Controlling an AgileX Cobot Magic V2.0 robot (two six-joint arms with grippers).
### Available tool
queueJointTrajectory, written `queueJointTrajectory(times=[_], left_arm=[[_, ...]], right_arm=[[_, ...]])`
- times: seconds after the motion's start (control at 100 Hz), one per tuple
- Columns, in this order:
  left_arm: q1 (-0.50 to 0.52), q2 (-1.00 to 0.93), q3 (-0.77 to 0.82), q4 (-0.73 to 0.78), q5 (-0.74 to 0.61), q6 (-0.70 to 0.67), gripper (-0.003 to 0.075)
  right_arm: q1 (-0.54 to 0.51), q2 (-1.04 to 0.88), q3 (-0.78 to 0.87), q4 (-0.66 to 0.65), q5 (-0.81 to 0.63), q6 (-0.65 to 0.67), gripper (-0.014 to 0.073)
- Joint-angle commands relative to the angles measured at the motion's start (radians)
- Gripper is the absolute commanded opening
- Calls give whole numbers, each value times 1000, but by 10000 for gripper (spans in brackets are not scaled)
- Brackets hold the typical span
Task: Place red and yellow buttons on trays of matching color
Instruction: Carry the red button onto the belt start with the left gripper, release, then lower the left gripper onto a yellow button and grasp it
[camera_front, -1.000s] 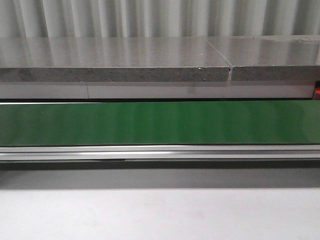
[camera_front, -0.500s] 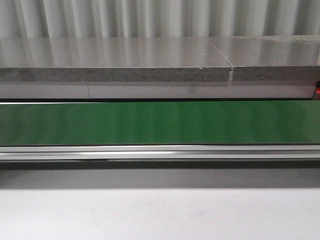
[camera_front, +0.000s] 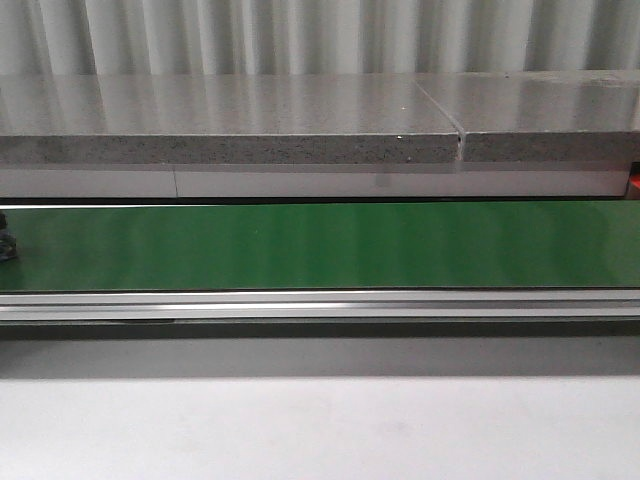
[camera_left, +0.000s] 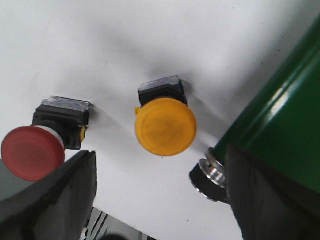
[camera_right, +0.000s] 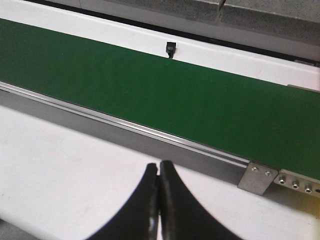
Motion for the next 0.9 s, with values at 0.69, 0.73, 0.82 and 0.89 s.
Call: queueJointTrajectory(times=[0.69,0.73,0.82,0.89], left_arm=[[14,104,-24,-51,-35,-17,513],[14,104,-24,-57,-37,-17,513],[14,104,-24,-60,-39,-17,496],[14,104,-24,-60,-41,-17,445]], right_arm=[[-2,11,-23,15,-64,-13,-67],[-2,11,-23,15,-64,-13,-67],[-2,11,-23,15,-64,-13,-67],[-2,11,-23,15,-64,-13,-67]])
